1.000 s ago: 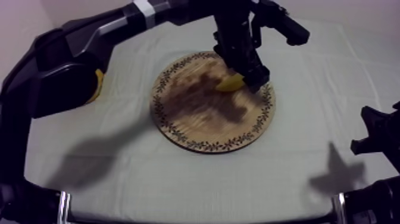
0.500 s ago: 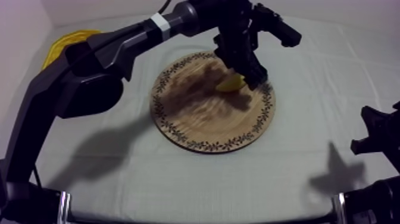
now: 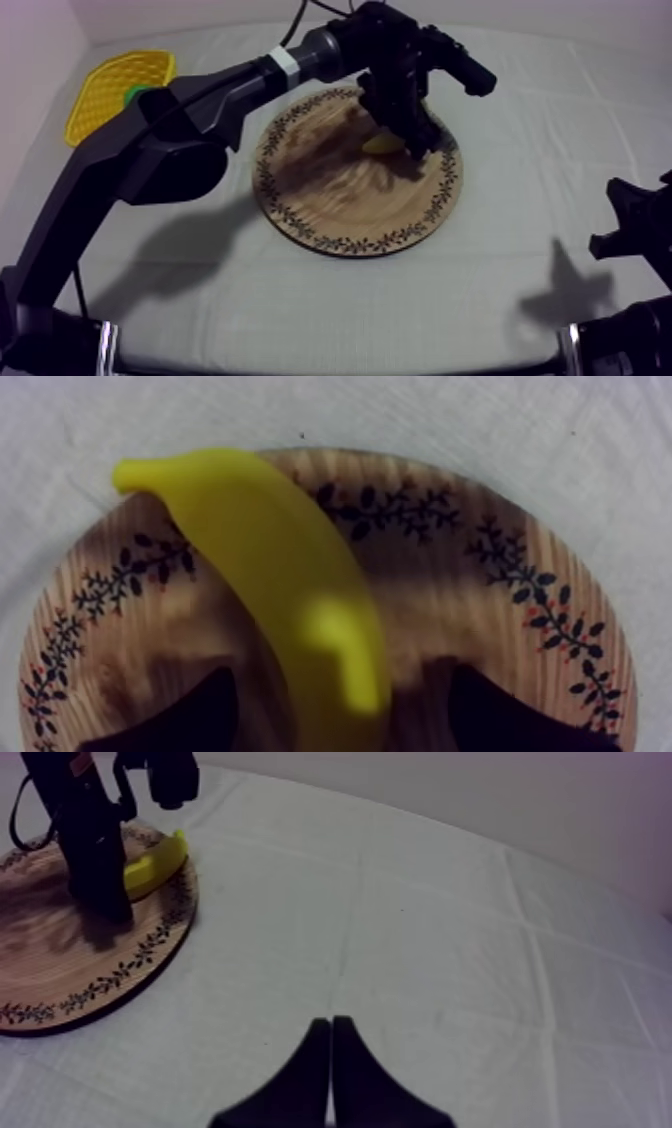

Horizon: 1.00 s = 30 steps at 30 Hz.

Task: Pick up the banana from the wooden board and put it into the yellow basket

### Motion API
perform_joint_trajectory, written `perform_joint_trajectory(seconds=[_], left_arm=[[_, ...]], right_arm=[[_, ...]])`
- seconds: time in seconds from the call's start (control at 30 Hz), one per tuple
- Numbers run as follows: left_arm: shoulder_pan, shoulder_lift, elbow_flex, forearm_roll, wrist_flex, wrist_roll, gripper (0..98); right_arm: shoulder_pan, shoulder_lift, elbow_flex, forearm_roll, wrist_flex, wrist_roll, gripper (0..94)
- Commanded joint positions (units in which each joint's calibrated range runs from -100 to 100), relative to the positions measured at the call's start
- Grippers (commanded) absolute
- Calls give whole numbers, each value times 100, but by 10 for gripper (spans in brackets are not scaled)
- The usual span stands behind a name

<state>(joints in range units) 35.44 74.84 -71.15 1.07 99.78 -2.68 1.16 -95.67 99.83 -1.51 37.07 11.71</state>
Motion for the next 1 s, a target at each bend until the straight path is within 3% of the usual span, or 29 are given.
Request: perform_joint_trajectory(seconds=[0.0,0.3,0.53,0.97], left_arm=[[13,32,-22,-9,6,-3,702],[40,134,-128,-1,6,-95,314],[-26,-65,65,31,-3,-168,244],[-143,-1427,453,49,-50,-250,235]], right_arm=[[-2,0,-5,2,2,-1,2],[-2,0,-5,2,2,2,2],[-2,0,-5,2,2,4,2],[-2,0,-5,2,2,-1,2]])
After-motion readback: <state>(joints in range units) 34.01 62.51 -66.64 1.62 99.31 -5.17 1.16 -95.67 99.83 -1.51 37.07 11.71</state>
